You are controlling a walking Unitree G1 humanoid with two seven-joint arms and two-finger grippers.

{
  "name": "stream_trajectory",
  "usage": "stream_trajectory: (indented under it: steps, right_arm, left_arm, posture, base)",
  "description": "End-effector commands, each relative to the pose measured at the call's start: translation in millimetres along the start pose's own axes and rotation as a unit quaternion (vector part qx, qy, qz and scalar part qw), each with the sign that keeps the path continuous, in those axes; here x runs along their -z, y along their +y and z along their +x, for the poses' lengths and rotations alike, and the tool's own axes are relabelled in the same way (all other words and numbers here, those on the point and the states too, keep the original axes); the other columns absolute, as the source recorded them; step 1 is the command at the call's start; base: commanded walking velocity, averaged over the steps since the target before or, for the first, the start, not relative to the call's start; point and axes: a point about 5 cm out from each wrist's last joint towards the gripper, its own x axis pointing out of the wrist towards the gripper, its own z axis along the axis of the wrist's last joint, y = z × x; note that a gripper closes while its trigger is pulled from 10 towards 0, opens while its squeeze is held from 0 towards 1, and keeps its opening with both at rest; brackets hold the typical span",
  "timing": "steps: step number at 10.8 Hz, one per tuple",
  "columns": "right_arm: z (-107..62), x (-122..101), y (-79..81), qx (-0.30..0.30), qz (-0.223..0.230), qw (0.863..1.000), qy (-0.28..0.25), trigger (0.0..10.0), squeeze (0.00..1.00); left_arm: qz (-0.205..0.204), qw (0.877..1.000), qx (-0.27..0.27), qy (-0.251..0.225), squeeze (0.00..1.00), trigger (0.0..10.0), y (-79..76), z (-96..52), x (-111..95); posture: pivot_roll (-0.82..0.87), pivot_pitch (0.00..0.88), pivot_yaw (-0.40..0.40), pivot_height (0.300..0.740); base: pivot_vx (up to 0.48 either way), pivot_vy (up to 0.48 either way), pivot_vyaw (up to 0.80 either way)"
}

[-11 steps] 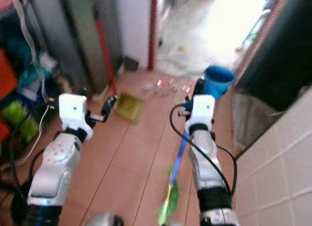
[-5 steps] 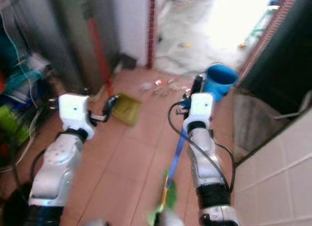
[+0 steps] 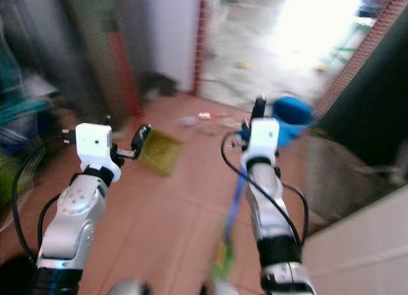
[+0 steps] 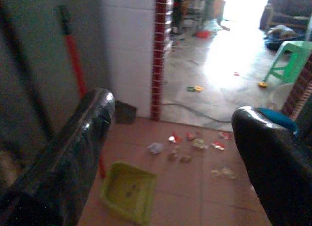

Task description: Sweep floor

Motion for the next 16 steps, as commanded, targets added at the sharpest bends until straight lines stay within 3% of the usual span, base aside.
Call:
stream_trajectory:
  steps: [1, 3, 7, 10, 16]
  right_arm:
    - [2.1, -3.5, -6.8, 0.013, -0.009, 1.000, -0.005, 10.0, 0.00]
    - [4.6, -4.1, -0.8, 0.015, -0.002, 1.000, -0.012, 10.0, 0.00]
    - [4.9, -2.8, -16.2, 0.034, -0.014, 0.999, -0.011, 10.0, 0.00]
    - [3.2, 0.5, -17.1, 0.034, -0.013, 0.999, -0.005, 10.0, 0.00]
    - [-1.4, 4.2, -16.1, 0.035, -0.012, 0.999, 0.005, 10.0, 0.00]
  left_arm:
    - [0.008, 1.000, 0.010, -0.004, 0.00, 10.0, -8.7, 0.9, -4.5]
    - [0.014, 1.000, 0.001, 0.010, 0.00, 10.0, -13.1, 0.6, -0.9]
    - [0.001, 1.000, -0.001, 0.007, 0.00, 10.0, -15.0, 4.6, -2.6]
    - [0.000, 1.000, 0.003, 0.012, 0.00, 10.0, -12.9, 4.9, -0.1]
    - [0.004, 1.000, 0.018, 0.019, 0.00, 10.0, -14.4, 5.5, -2.1]
  posture:
    - [0.08, 0.068, -0.105, 0.740]
    - [0.09, 0.065, -0.064, 0.740]
    - [0.07, 0.055, -0.056, 0.740]
    - [0.07, 0.053, -0.066, 0.740]
    - [0.06, 0.068, -0.063, 0.740]
  base:
    - [0.000, 0.000, 0.00]
    - [0.000, 0.000, 0.00]
    - [0.000, 0.000, 0.00]
    - [0.000, 0.000, 0.00]
    - [0.000, 0.480, -0.64]
